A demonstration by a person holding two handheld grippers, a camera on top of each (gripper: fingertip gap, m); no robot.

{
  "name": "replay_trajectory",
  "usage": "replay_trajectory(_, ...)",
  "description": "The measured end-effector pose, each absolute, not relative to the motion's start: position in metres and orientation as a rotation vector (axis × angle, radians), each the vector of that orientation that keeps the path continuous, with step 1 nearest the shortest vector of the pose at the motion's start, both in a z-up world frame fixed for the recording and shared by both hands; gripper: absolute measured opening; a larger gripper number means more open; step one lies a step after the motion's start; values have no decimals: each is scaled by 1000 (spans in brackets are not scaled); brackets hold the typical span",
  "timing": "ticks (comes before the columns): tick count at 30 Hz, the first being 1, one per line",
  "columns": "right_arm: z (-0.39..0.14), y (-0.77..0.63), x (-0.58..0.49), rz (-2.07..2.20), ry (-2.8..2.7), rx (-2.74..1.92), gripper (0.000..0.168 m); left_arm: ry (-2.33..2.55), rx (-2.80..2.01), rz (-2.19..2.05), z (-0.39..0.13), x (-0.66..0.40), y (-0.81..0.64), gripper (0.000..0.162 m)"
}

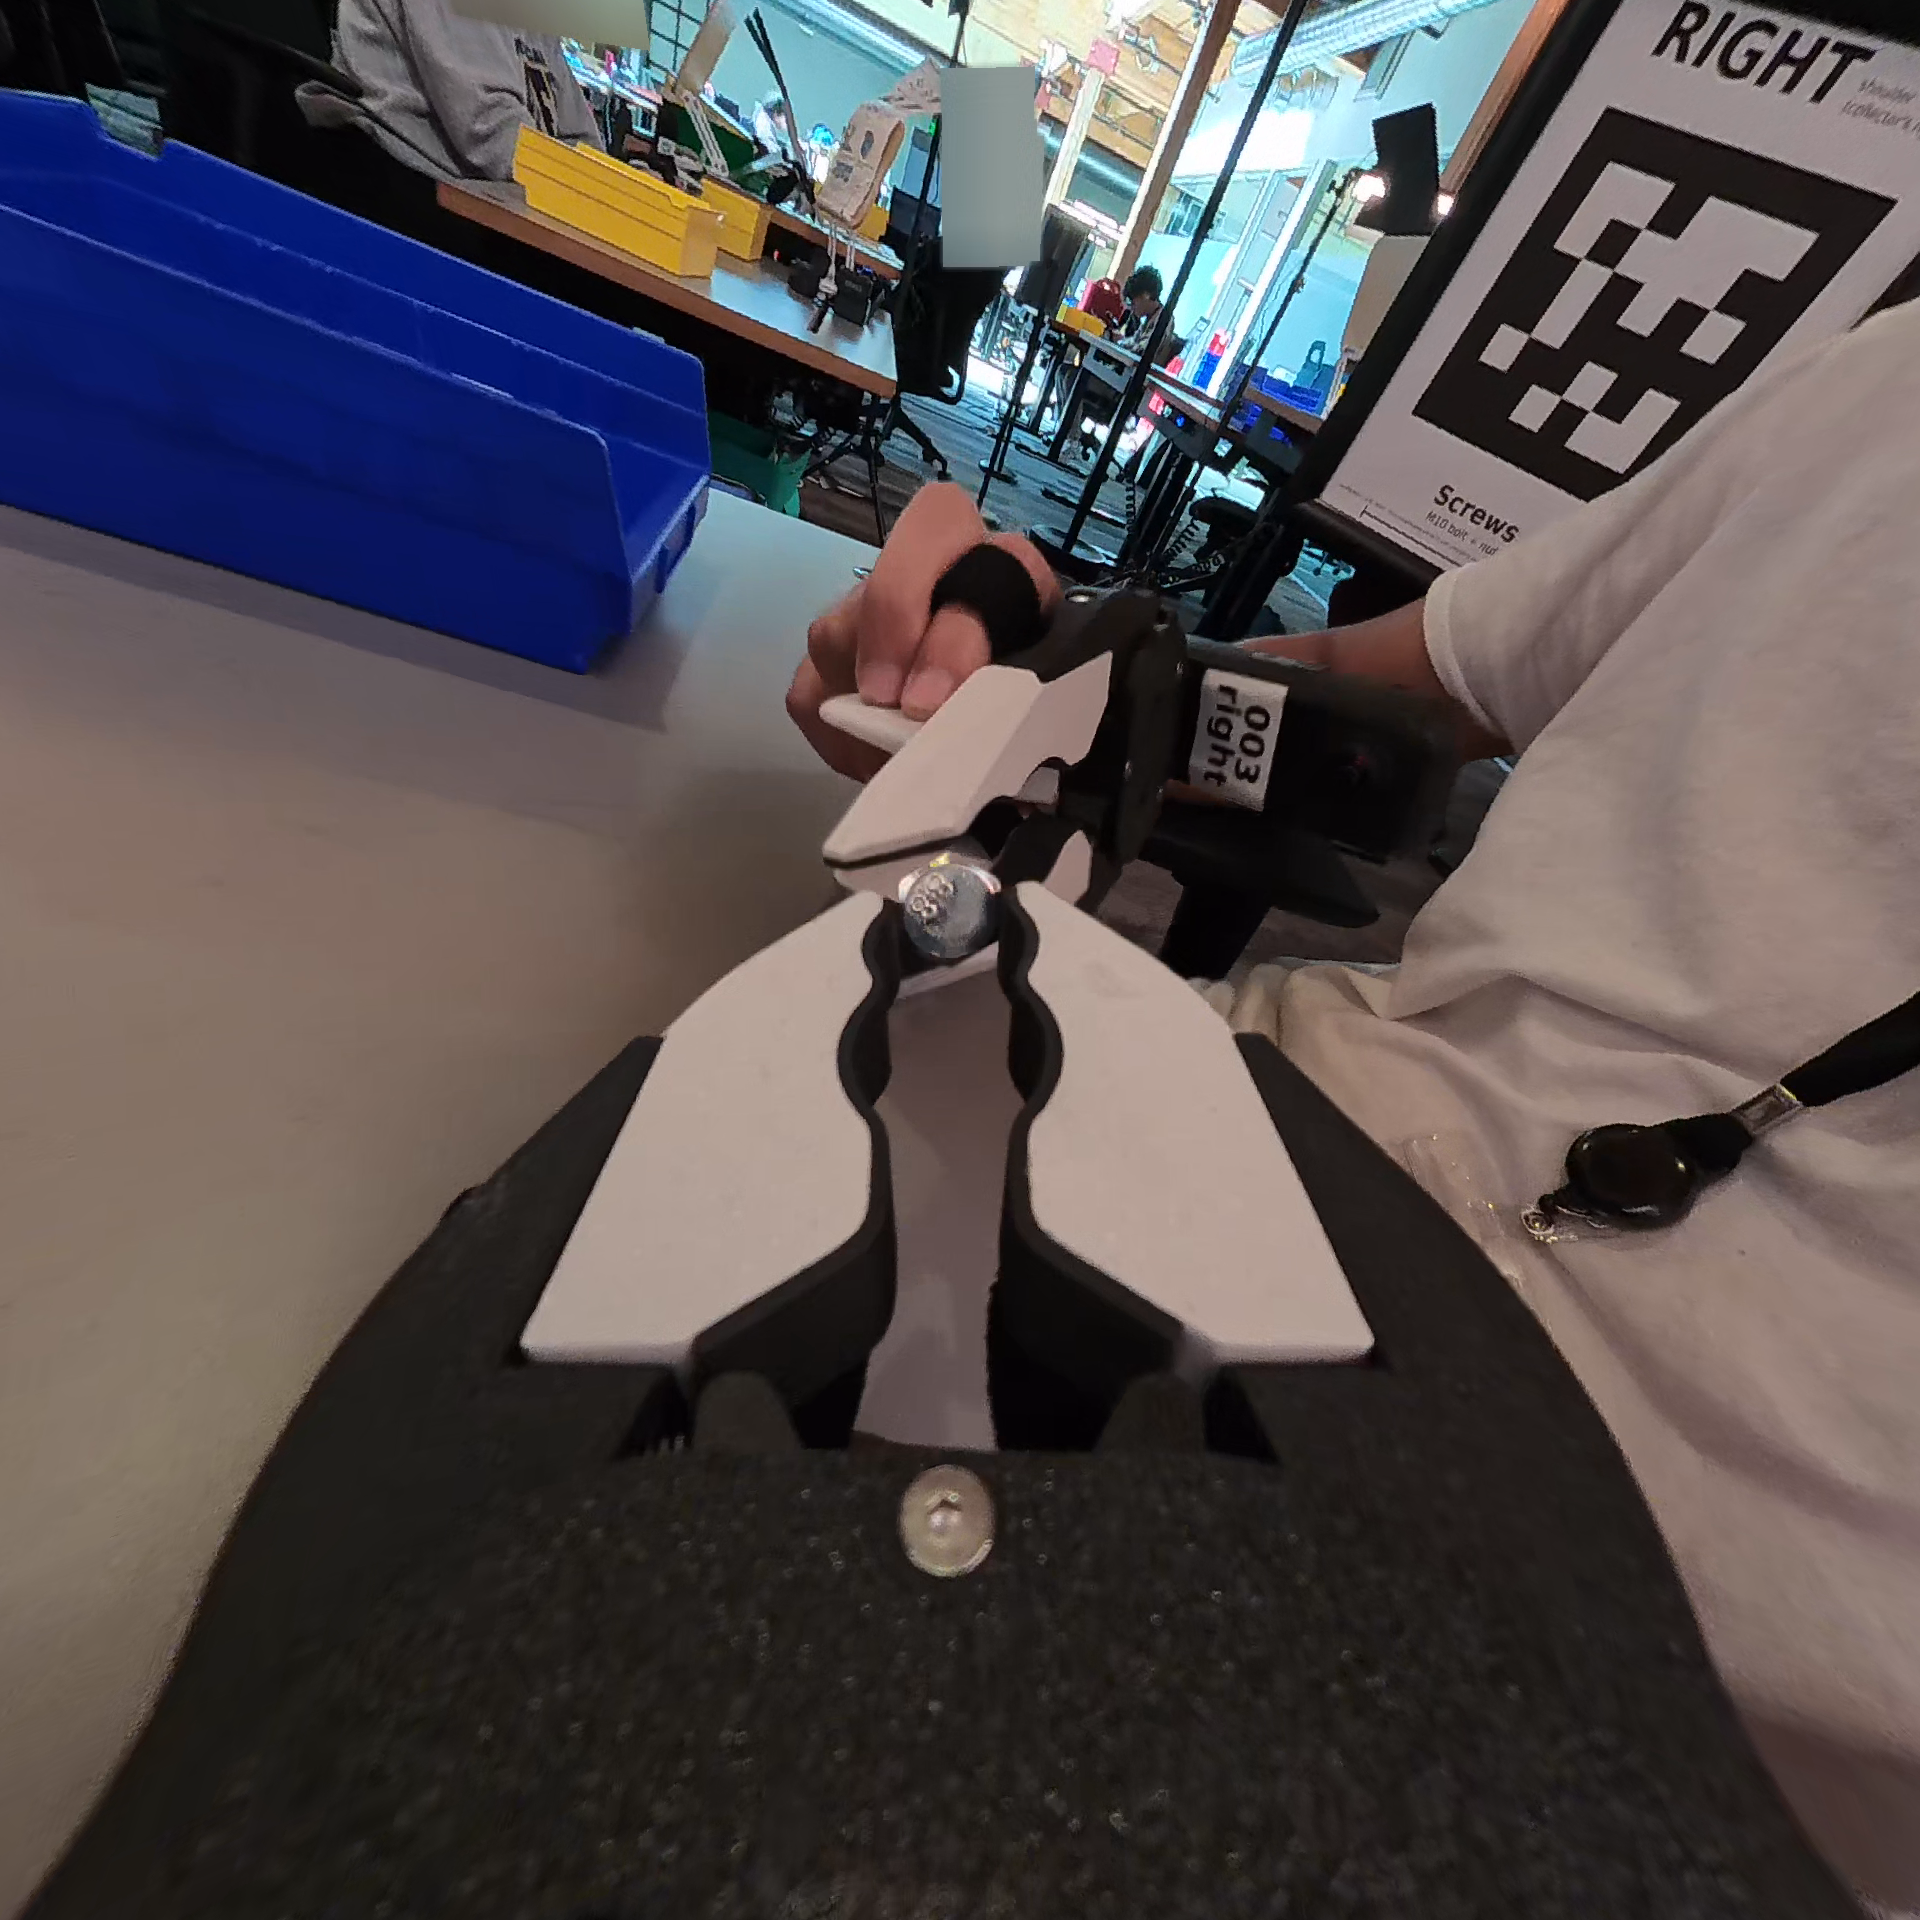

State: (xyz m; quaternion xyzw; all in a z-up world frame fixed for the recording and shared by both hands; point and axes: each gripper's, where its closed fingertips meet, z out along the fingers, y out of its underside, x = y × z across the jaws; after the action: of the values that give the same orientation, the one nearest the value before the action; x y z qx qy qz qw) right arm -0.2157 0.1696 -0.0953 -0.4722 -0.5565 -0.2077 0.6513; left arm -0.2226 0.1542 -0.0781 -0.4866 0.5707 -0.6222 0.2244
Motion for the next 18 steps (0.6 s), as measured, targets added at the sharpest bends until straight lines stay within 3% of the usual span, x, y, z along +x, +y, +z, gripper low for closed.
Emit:
replay_trajectory(4, -90, 172, -218, -320, -1152, -1187, 40, 1467, -1326, -1764, -65, -220, 161, 17)
replay_trajectory(8, -73, 182, -210, -315, -985, -1249, 20, 1370, -1331, -1846, -57, -217, 165, 17)
replay_trajectory(11, -67, 183, -212, -272, -965, -1274, 20, 1352, -1314, -1872, -52, -220, 166, 17)
replay_trajectory(18, -76, 162, -229, 635, -910, -1595, 19, 1486, -1235, -1769, -56, -226, 155, 17)
